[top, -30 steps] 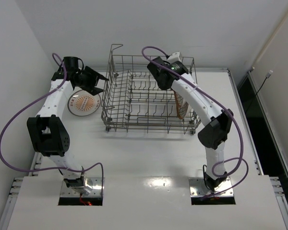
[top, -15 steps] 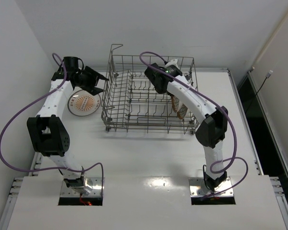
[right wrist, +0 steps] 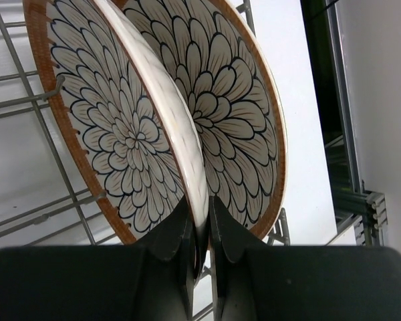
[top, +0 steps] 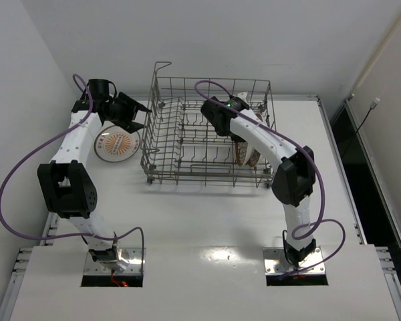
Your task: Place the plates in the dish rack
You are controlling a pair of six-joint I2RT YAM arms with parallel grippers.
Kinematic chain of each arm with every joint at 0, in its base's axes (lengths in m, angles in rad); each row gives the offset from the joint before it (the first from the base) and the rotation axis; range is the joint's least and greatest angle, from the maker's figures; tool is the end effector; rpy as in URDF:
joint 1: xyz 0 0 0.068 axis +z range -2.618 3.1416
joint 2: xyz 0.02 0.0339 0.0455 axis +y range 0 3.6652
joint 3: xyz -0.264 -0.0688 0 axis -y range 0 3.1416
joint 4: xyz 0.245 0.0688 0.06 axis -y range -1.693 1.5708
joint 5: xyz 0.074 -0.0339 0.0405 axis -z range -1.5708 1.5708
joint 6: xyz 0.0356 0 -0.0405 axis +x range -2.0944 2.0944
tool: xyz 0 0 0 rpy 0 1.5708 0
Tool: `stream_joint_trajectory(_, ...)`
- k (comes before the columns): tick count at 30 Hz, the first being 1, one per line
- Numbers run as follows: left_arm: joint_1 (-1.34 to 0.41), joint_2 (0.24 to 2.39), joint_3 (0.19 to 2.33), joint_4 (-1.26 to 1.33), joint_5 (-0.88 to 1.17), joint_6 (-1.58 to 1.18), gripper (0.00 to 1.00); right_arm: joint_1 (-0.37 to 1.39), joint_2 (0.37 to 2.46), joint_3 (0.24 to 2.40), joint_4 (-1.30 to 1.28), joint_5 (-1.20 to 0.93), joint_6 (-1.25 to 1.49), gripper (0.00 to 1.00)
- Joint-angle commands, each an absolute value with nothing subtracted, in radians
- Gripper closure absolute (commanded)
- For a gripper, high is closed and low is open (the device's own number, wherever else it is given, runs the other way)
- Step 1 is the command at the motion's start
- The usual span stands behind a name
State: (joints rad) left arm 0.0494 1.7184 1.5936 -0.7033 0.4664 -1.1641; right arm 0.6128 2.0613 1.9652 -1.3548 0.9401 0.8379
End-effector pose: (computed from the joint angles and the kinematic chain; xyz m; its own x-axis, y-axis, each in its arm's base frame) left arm 0.3813 0.0028 0.3257 -0.5295 -0.8475 0.0367 -0.5730 0.3254 -0.7521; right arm 0.3481 0.2096 0.2883 -0.7367 0.0178 -0.6760 0.4296 0.7843 -0.4475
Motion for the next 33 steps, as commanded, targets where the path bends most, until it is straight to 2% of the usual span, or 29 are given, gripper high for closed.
stream_joint_trajectory(1, 0.052, 1.703, 1.632, -0.693, 0.483, -1.169, 0.45, 0.621, 2.042, 1.945, -1.401, 0.896, 0.877, 0.96)
stream_joint_trajectory(4, 0.052, 1.703, 1.632, -0.693, 0.483, -1.169, 0.45, 0.621, 2.042, 1.934, -1.401, 0.896, 0.877, 0.94)
stream_joint_trajectory(7, 0.052, 1.703, 1.632, -0.693, 0.483, -1.169, 0.45, 0.621, 2.033, 1.945, -1.401, 0.887, 0.877, 0.84)
stream_joint_trajectory(11, 0.052, 1.703, 1.632, -0.693, 0.483, -1.169, 0.45, 0.621, 2.011, 1.995, -1.401, 0.877, 0.865, 0.66)
stream_joint_trajectory(23, 0.052, 1.712, 1.65, -0.693, 0.465, -1.169, 0.45, 0.621, 1.941, 2.161, -1.401, 0.85, 0.776, 0.47)
stream_joint_trajectory(28, 0.052, 1.701, 1.669, -0.739, 0.373, -1.109, 0.45, 0.601, 1.838, 2.223, -1.333, 0.669, 0.72, 0.37)
stream_joint_trajectory(33, 0.052, 1.681, 1.709, -0.784, 0.244, -1.034, 0.43, 0.592, 1.703, 2.145, -1.14, 0.425, 0.627, 0.31)
